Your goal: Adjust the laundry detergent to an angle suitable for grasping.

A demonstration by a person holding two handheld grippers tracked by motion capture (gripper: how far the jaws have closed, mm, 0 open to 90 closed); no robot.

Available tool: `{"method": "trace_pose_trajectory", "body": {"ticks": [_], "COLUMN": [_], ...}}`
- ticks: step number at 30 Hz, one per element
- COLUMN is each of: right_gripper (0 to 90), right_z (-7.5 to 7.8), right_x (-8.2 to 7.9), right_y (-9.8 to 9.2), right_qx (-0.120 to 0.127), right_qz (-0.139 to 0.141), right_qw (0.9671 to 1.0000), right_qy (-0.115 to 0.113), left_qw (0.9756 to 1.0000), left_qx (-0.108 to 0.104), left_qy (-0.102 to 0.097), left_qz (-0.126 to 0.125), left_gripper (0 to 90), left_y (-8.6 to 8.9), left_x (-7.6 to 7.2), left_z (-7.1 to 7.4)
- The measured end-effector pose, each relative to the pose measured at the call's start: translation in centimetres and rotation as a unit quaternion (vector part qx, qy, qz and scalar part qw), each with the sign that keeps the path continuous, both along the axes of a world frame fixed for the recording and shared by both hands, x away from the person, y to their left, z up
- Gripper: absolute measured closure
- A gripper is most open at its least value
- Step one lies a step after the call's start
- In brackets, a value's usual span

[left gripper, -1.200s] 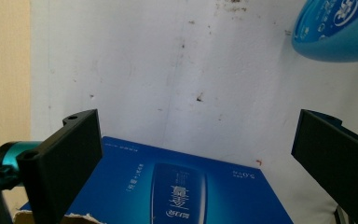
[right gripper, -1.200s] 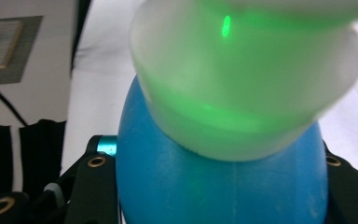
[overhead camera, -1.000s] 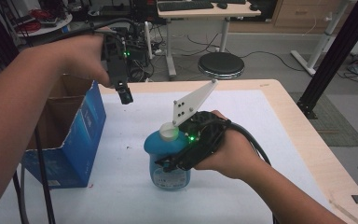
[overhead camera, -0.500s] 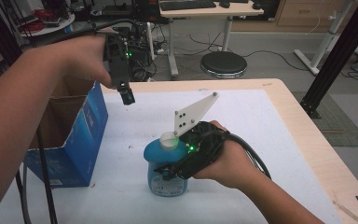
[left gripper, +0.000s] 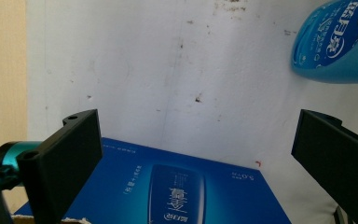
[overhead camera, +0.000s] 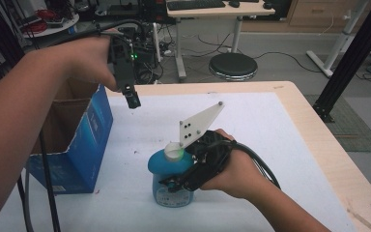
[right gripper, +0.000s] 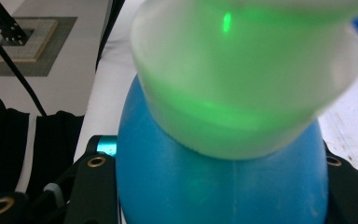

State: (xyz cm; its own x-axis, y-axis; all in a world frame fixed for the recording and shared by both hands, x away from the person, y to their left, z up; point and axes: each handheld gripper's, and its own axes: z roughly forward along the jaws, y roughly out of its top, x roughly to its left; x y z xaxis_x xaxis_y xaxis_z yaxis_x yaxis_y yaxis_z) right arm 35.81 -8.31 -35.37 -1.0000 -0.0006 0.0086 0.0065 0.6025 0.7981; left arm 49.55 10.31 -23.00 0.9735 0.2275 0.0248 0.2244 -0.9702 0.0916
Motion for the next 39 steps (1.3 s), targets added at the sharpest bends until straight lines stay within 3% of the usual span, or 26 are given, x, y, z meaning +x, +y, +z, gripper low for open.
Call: {"method": "trace_pose_trajectory", "body": {"ticks": [29,39], "right_gripper": [36.6,29.5], "right_z": [0.16,0.50], "right_x": [0.23,0.07], "right_y": [-0.30,-0.56], "right_qx": [0.020,0.027], "right_qz": [-0.003,-0.001], "right_qw": [0.9996,0.9993], "right_qy": [0.018,0.024], "left_qw": [1.0000,1.0000], "left_qx": [0.004,0.005], "left_qy": [0.000,0.000], "left_qz": [0.006,0.005], "left_gripper": [1.7,1.8], "left_y": [0.20,0.15], "left_x": [0.14,0.20], "left_z": [-0.11,-0.12]}}
